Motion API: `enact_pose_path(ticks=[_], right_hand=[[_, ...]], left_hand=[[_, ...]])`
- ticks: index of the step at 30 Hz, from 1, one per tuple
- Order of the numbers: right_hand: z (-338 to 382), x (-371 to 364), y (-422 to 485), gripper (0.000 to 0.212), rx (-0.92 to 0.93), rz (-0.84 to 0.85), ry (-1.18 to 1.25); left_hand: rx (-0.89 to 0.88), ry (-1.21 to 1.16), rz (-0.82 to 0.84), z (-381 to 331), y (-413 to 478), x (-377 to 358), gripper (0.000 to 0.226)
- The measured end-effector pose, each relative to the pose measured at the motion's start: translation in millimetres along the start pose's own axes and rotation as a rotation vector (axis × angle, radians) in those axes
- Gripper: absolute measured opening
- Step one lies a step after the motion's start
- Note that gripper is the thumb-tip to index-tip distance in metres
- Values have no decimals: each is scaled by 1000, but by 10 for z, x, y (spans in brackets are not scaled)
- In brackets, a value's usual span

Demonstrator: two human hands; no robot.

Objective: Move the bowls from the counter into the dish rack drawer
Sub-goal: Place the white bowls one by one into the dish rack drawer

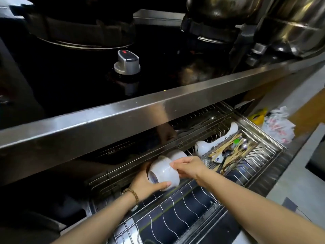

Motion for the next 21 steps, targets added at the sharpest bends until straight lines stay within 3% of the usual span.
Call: enact_pose_path(ticks=[10, 21], right_hand=[[-95, 58, 88, 17, 58, -152, -15], [-192, 173, 137, 14, 25, -196, -33]], left_hand=[[15, 93, -9, -18, 151, -102, 85], [20, 120, -19, -35, 258, -141, 79]])
Point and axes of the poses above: each hand's wrist, its own y-axis towards the middle knuckle, its own x-axis out of the back of the hand, z = x × y, the point moved 3 cm from there along y, towards the middle knuckle, and after that the axes turned 12 degrees about x, right-handed, at the moved point
